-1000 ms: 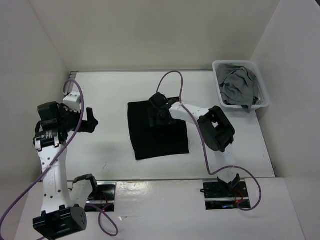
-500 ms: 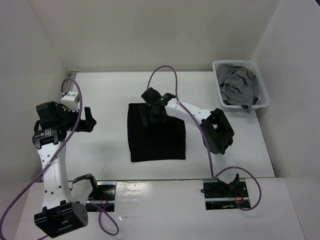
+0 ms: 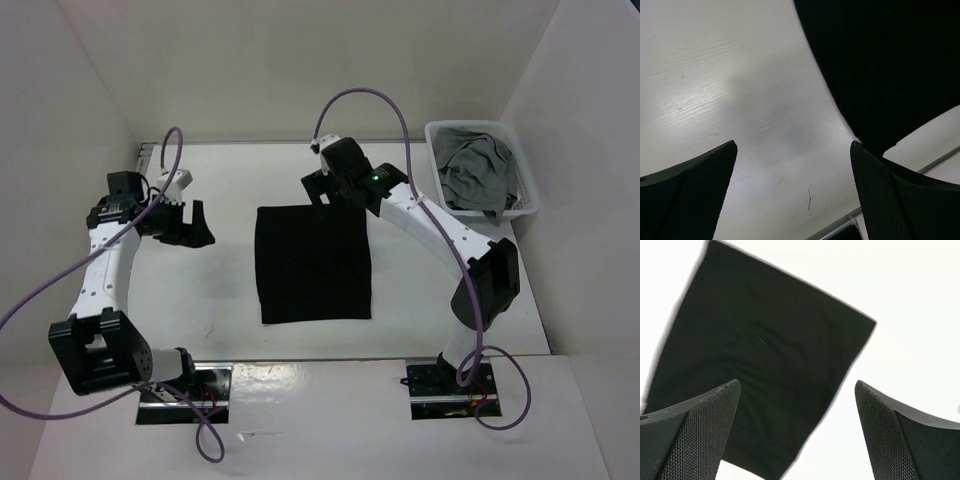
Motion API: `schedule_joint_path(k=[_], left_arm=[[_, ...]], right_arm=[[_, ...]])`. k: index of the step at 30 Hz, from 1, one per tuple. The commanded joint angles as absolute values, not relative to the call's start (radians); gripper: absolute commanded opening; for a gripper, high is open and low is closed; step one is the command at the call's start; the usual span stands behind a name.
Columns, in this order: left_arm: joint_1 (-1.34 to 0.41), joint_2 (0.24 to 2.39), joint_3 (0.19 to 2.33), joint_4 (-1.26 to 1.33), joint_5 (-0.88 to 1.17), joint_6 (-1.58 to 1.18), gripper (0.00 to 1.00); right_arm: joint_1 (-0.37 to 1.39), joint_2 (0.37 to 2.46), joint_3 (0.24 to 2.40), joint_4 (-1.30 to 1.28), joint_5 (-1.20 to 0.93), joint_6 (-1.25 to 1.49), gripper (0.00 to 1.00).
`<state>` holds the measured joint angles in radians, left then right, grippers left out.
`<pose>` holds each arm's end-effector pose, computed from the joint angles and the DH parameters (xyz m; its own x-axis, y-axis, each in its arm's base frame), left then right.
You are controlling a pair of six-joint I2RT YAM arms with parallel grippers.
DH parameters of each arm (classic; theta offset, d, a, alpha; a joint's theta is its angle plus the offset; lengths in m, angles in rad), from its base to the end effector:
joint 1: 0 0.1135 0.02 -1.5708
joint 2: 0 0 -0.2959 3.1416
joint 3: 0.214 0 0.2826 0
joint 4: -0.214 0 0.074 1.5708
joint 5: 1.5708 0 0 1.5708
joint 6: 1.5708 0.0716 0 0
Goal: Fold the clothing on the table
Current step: Flatten the skirt out
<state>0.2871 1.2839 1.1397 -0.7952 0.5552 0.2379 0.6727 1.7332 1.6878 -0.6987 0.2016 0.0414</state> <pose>0.2963 0.0481 0.3082 -0.7387 -0.0093 -0.6739 0.2386 0.9315 -0.2744 0.3628 0.2707 0.3553 -0.5498 -0.3861 -0.7407 -0.4729 0.8748 -0.1051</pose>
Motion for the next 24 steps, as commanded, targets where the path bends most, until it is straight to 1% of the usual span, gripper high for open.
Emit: schedule_joint_path(k=[1, 2, 4, 5, 7, 8, 11, 14, 20, 22, 24], left_arm=[[0.188, 1.343, 1.215, -0.732, 0.646, 0.253, 1.00], [0.169, 1.364, 1.215, -0.710, 0.658, 0.241, 1.00], [0.141, 1.434, 1.224, -0.652, 0.692, 0.219, 1.00], [0.132, 1.462, 1.224, -0.600, 0.721, 0.207, 1.00], [0.132, 1.547, 1.224, -0.548, 0.794, 0.171, 1.00], [0.132, 1.577, 1.233, -0.510, 0.819, 0.170, 1.00], [0.123, 1.683, 1.261, -0.441, 0.819, 0.097, 1.00], [0.112, 1.773, 1.302, -0.414, 0.781, 0.069, 1.00], [0.038, 1.907, 1.408, -0.403, 0.727, 0.051, 0.91], [0.017, 1.954, 1.469, -0.417, 0.727, 0.051, 0.90], [0.017, 1.963, 1.482, -0.429, 0.736, 0.064, 0.89]], right_arm=[[0.606, 1.740, 1.643, -0.751, 0.231, -0.107, 0.99], [0.606, 1.740, 1.643, -0.768, 0.189, -0.107, 0.99], [0.479, 1.729, 1.657, -0.819, 0.050, -0.133, 0.99], [0.428, 1.729, 1.678, -0.837, -0.115, -0.144, 0.99], [0.303, 1.739, 1.698, -0.873, -0.208, -0.178, 0.99], [0.272, 1.749, 1.698, -0.888, -0.247, -0.189, 0.99], [0.187, 1.749, 1.660, -0.888, -0.300, -0.216, 0.99], [0.178, 1.740, 1.611, -0.879, -0.340, -0.227, 0.99], [0.160, 1.773, 1.595, -0.873, -0.414, -0.245, 0.99], [0.149, 1.773, 1.595, -0.873, -0.435, -0.255, 0.99], [0.140, 1.773, 1.586, -0.873, -0.436, -0.255, 0.99]])
